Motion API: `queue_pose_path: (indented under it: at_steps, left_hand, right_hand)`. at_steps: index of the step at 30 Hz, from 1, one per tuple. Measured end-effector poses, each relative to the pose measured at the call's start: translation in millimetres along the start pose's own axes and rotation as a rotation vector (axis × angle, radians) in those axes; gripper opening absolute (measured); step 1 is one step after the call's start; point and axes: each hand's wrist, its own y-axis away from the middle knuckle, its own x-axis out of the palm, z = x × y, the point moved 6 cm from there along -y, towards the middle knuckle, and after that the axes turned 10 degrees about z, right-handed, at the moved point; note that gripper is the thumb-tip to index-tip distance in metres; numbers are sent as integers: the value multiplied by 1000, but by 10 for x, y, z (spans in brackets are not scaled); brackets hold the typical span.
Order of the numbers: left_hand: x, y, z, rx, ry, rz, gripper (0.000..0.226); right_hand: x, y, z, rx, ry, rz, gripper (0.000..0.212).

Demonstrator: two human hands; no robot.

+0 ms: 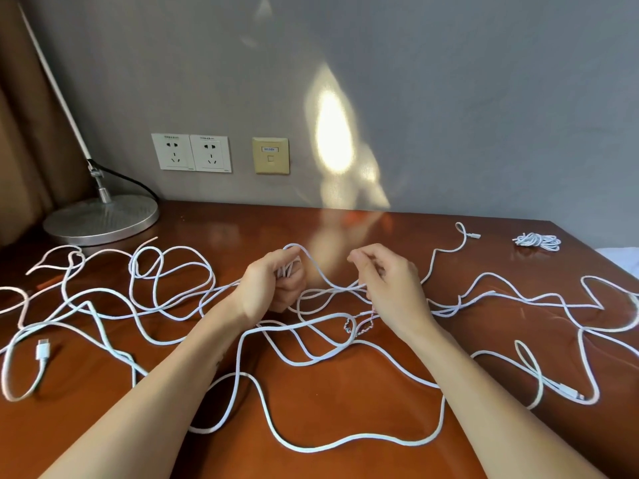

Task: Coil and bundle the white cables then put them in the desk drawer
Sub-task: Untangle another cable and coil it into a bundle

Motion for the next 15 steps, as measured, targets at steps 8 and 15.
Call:
queue_pose_path:
  at_steps: [8, 15]
  left_hand:
    - [-1, 5, 30, 0, 165, 18, 59]
    - [62, -5, 51, -37, 326, 122, 63]
  right_hand:
    - [25, 67, 236, -90, 250, 57, 23]
    - [168, 35, 256, -194, 320, 137, 13]
